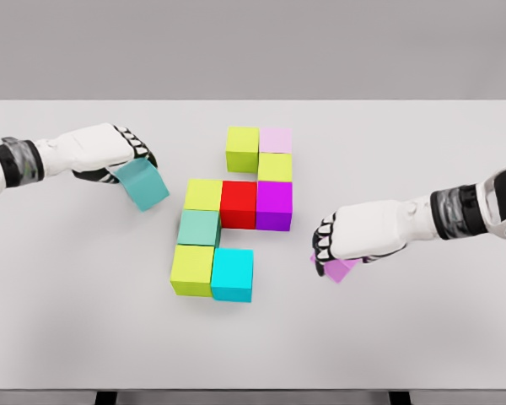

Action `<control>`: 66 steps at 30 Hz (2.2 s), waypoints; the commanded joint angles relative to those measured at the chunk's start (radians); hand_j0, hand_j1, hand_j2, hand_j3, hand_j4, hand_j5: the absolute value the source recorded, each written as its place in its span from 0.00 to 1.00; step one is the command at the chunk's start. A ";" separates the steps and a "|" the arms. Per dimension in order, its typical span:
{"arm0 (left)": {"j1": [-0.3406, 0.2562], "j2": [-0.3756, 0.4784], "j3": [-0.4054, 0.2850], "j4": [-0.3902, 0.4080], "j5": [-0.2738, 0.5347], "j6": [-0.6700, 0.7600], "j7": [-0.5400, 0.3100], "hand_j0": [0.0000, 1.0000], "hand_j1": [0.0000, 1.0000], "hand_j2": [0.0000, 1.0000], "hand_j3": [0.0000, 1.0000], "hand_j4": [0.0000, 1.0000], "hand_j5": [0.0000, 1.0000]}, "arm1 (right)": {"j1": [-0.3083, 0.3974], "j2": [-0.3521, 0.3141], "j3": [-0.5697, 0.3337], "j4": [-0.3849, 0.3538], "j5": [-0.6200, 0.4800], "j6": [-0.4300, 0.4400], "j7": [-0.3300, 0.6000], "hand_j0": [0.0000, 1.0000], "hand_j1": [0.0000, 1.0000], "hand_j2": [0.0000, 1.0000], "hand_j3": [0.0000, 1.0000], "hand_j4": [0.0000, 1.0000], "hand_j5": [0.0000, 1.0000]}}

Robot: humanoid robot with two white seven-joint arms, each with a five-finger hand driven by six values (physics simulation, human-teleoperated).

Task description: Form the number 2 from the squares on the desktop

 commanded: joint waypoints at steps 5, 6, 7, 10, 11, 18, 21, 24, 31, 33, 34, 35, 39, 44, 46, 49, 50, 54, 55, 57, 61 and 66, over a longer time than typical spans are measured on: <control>-0.023 -0.025 0.001 0.043 0.005 0.001 -0.006 0.66 0.66 0.66 0.66 0.66 0.66 | 0.002 0.047 0.003 0.000 -0.008 0.002 0.000 0.64 0.64 0.64 0.64 0.64 0.64; -0.029 -0.030 0.001 0.057 0.005 0.001 -0.008 0.66 0.66 0.66 0.66 0.66 0.66 | 0.003 0.056 0.003 0.000 -0.009 0.002 0.000 0.64 0.64 0.64 0.64 0.64 0.64; -0.038 -0.036 0.001 0.066 0.005 0.001 -0.006 0.66 0.66 0.66 0.66 0.66 0.66 | 0.006 0.062 0.003 0.000 -0.011 0.002 0.000 0.64 0.64 0.64 0.64 0.64 0.64; -0.057 -0.051 0.001 0.094 0.005 0.001 -0.008 0.66 0.66 0.66 0.66 0.66 0.66 | 0.008 0.085 0.003 0.000 -0.011 0.002 0.001 0.64 0.64 0.64 0.64 0.64 0.64; -0.063 -0.054 -0.001 0.106 0.005 0.001 -0.008 0.66 0.66 0.66 0.66 0.66 0.66 | 0.008 0.094 0.003 0.000 -0.011 0.002 0.001 0.64 0.64 0.64 0.64 0.64 0.64; -0.120 -0.099 -0.001 0.186 0.005 0.001 -0.014 0.69 0.69 0.69 0.69 0.69 0.69 | 0.015 0.097 0.028 0.000 -0.011 0.002 0.004 0.64 0.64 0.64 0.64 0.64 0.64; -0.120 -0.091 0.001 0.183 0.013 0.001 -0.014 0.93 0.93 0.93 0.93 0.93 0.93 | 0.015 0.093 0.029 0.000 -0.009 0.002 0.006 0.80 0.80 0.80 0.80 0.80 0.80; -0.110 -0.070 -0.002 0.162 0.022 0.001 -0.014 1.00 1.00 1.00 1.00 1.00 1.00 | 0.015 0.076 0.023 0.000 -0.008 0.002 0.001 0.99 0.99 0.99 0.99 0.99 0.99; -0.092 -0.068 -0.050 0.083 0.017 0.001 -0.014 1.00 1.00 1.00 1.00 1.00 1.00 | 0.015 0.042 -0.018 0.000 -0.022 0.002 -0.005 1.00 1.00 1.00 1.00 1.00 1.00; -0.081 -0.070 -0.052 0.083 0.013 0.001 -0.014 1.00 1.00 1.00 1.00 1.00 1.00 | 0.014 -0.022 -0.110 0.000 -0.153 0.002 -0.005 1.00 1.00 1.00 1.00 1.00 1.00; -0.077 -0.070 -0.053 0.085 0.011 0.001 -0.014 1.00 1.00 1.00 1.00 1.00 1.00 | 0.014 -0.065 -0.162 0.001 -0.229 0.002 -0.005 1.00 1.00 1.00 1.00 1.00 1.00; -0.077 -0.068 -0.053 0.085 0.011 0.001 -0.014 1.00 1.00 1.00 1.00 1.00 1.00 | 0.014 -0.099 -0.196 0.001 -0.278 0.002 -0.005 1.00 1.00 1.00 1.00 1.00 1.00; -0.077 -0.067 -0.053 0.085 0.013 0.001 -0.014 1.00 1.00 1.00 1.00 1.00 1.00 | 0.064 -0.244 -0.308 0.015 -0.388 0.002 -0.005 1.00 1.00 1.00 1.00 1.00 1.00; -0.078 -0.041 -0.052 0.085 0.017 0.001 -0.014 1.00 1.00 1.00 1.00 1.00 1.00 | 0.225 -0.297 -0.457 0.135 -0.370 0.002 -0.002 1.00 1.00 1.00 1.00 1.00 1.00; -0.078 -0.016 -0.052 0.080 0.022 0.001 -0.014 1.00 1.00 1.00 1.00 1.00 1.00 | 0.201 -0.338 -0.373 0.126 -0.339 0.002 -0.008 1.00 1.00 1.00 1.00 1.00 1.00; -0.083 -0.010 -0.050 0.062 0.024 0.001 -0.013 1.00 1.00 1.00 1.00 1.00 1.00 | -0.129 -0.384 0.086 0.087 -0.338 0.002 -0.033 1.00 1.00 1.00 1.00 1.00 1.00; -0.083 -0.016 -0.050 0.062 0.025 0.001 -0.010 1.00 1.00 1.00 1.00 1.00 1.00 | -0.169 -0.389 0.134 0.063 -0.330 0.002 -0.036 1.00 1.00 1.00 1.00 1.00 1.00; -0.087 -0.031 -0.044 0.076 0.093 0.001 -0.005 1.00 1.00 1.00 1.00 1.00 1.00 | -0.250 -0.312 0.262 0.003 -0.167 0.002 -0.063 1.00 1.00 1.00 1.00 1.00 1.00; -0.087 -0.031 -0.045 0.076 0.109 0.001 -0.006 1.00 1.00 1.00 1.00 1.00 1.00 | -0.264 -0.286 0.289 0.004 -0.146 0.002 -0.063 1.00 1.00 1.00 1.00 1.00 1.00; -0.083 -0.050 -0.044 0.076 0.123 0.001 -0.006 1.00 1.00 1.00 1.00 1.00 1.00 | -0.265 -0.245 0.304 0.004 -0.123 0.002 -0.062 1.00 1.00 1.00 1.00 1.00 1.00; -0.077 -0.096 -0.047 0.085 0.123 0.001 -0.006 1.00 1.00 1.00 1.00 1.00 1.00 | -0.259 -0.212 0.309 0.008 -0.089 0.002 -0.062 1.00 1.00 1.00 1.00 1.00 1.00; -0.075 -0.108 -0.050 0.093 0.122 0.001 -0.006 1.00 1.00 1.00 1.00 1.00 1.00 | -0.250 -0.193 0.309 0.018 -0.074 0.002 -0.062 1.00 1.00 1.00 1.00 1.00 1.00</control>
